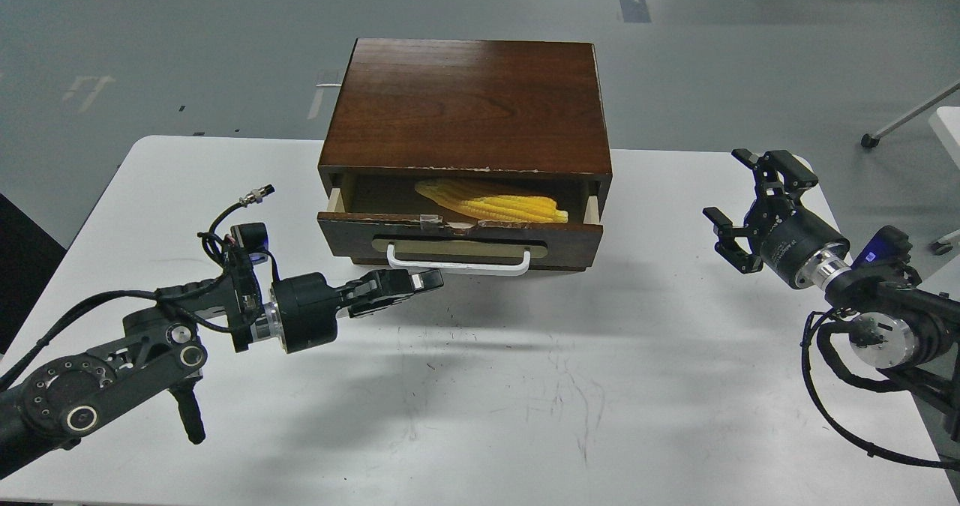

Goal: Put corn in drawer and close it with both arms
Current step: 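Push the drawer front with the left gripper into the box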

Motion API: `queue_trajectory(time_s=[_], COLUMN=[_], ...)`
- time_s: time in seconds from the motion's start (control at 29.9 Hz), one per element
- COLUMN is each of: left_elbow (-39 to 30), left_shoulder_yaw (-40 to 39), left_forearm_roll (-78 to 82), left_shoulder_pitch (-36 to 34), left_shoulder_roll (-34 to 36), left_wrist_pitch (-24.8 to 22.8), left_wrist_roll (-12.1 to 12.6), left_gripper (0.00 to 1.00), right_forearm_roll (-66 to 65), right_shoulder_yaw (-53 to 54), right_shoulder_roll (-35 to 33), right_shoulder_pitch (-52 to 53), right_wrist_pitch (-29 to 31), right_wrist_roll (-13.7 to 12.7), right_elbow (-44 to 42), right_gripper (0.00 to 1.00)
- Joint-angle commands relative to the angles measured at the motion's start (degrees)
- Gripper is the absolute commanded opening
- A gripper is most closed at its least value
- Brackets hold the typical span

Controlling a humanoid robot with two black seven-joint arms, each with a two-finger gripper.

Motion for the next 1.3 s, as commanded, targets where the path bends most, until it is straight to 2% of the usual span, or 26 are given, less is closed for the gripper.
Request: queue_trajectory(time_s=[0.0, 0.67, 1.27], left_elbow=[0.83, 8.21, 10.94], left_shoulder_yaw=[0.02, 0.11, 0.02], left_forearm_roll=[-0.97, -1.50, -2.46], left_shoulder_pitch=[-0.48, -4.26, -5.67], left_shoulder_roll=[-0.09, -3.25, -3.70], left_wrist_pitch=[0.15, -0.56, -0.65], left_wrist_roll=[-0.04, -0.04, -0.04], left_gripper=[0.00, 0.00, 0.00], right_forearm_roll=[0.00, 0.00, 0.00], right_shoulder_yaw=[0.00, 0.61, 0.53], right_shoulder_roll=[0.01, -0.08, -0.08], right_shoulder_pitch=[-0.09, -1.68, -1.68], right_wrist_pitch=[0.00, -0.17, -0.17], right_wrist_roll=[0.00, 0.00, 0.00], right_elbow=[0.00, 0.09, 0.09], right_gripper=[0.96, 0.96, 0.96])
